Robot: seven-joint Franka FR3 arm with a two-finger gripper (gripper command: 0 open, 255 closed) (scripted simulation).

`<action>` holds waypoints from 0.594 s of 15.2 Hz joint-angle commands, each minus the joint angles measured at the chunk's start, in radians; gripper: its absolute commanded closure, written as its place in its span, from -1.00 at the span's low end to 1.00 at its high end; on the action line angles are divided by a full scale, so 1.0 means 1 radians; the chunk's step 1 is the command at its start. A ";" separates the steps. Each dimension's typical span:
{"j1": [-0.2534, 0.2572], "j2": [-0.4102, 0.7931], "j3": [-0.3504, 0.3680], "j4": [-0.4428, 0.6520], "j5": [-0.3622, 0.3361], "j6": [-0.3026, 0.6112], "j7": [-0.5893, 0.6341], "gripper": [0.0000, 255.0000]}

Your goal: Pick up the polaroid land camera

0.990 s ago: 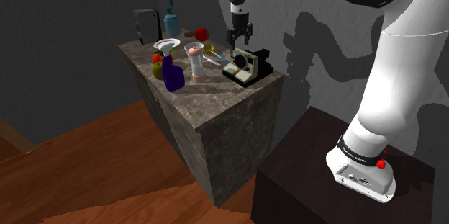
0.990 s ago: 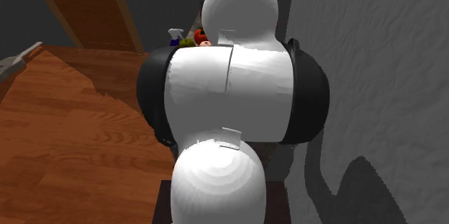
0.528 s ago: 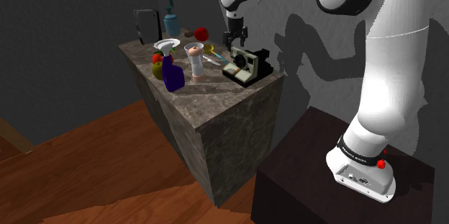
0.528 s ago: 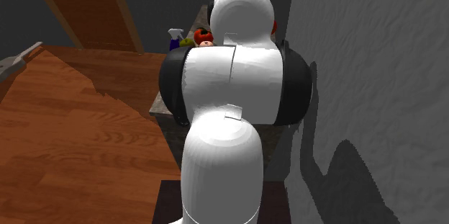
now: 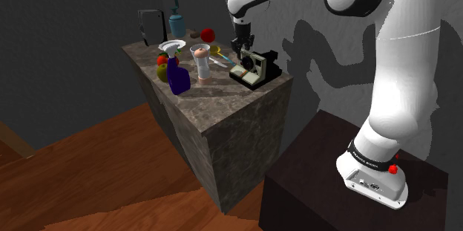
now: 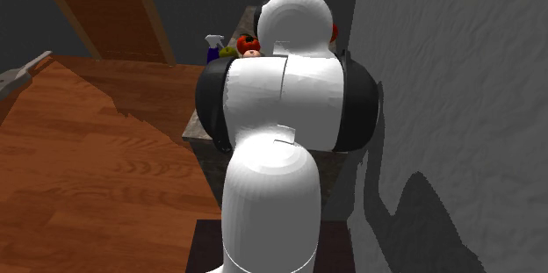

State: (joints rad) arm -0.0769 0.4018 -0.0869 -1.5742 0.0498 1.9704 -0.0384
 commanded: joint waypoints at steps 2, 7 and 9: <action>0.000 0.001 0.000 -0.001 0.000 0.001 0.000 1.00; 0.000 0.000 0.000 -0.002 0.000 0.002 0.000 1.00; 0.000 -0.006 0.000 0.015 -0.001 -0.022 0.001 1.00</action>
State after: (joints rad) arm -0.0773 0.4002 -0.0871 -1.5671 0.0497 1.9574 -0.0386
